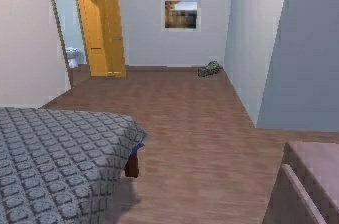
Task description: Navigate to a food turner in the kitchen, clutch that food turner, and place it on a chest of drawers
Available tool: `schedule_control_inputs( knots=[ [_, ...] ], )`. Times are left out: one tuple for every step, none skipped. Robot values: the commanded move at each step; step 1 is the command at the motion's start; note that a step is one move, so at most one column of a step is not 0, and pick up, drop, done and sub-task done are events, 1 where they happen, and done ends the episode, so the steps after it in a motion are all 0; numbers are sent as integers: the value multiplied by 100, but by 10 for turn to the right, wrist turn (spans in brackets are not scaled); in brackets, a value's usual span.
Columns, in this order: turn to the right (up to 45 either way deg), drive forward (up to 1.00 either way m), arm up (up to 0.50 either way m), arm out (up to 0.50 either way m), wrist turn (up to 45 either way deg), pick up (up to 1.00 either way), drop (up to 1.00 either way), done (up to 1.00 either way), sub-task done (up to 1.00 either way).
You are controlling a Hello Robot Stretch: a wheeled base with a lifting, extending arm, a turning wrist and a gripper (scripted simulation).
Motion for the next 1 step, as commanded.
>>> schedule_control_inputs(
  knots=[
    [0, 0, 0, -10, 0, 0, 0, 0, 0]
  ],
)
